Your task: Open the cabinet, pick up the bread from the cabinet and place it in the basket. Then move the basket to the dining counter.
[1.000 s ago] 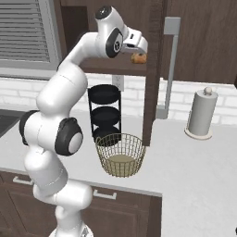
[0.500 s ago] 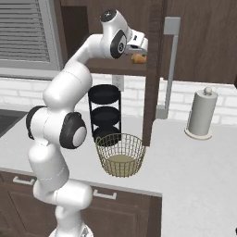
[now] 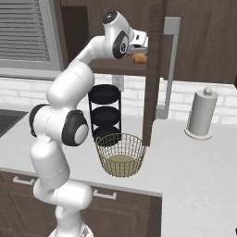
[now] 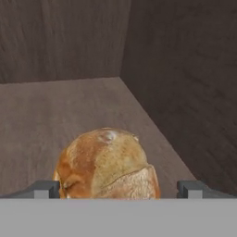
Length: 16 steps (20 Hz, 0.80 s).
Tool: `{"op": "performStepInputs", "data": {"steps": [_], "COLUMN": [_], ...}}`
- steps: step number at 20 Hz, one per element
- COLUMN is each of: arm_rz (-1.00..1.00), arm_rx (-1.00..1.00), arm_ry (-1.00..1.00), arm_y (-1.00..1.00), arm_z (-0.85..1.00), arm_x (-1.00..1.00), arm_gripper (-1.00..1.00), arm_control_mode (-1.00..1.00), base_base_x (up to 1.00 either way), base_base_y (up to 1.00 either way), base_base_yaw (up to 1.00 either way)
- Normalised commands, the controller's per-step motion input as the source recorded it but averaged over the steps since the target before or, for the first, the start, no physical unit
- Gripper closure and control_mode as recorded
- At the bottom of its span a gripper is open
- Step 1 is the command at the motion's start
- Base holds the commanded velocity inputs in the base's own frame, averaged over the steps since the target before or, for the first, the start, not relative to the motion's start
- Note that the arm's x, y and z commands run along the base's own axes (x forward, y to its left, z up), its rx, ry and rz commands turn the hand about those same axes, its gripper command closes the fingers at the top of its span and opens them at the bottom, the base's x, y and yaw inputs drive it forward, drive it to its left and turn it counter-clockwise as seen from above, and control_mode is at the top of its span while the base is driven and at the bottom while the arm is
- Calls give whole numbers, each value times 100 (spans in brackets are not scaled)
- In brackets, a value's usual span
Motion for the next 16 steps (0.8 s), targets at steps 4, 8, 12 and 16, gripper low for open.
{"op": "performStepInputs", "data": {"steps": [4, 8, 12, 16], "arm_rz": [0, 0, 0, 0], "arm_rx": [0, 0, 0, 0], "arm_ry": [2, 1, 2, 0], "arm_y": [0, -10, -9, -4], "arm_z": [-17, -16, -24, -32], "arm_x": [29, 16, 3, 2], "arm_gripper": [-100, -100, -100, -100], "arm_control_mode": [-100, -100, -100, -100], "base_base_x": [0, 0, 0, 0], "base_base_y": [0, 0, 0, 0], "base_base_yaw": [0, 0, 0, 0]}}
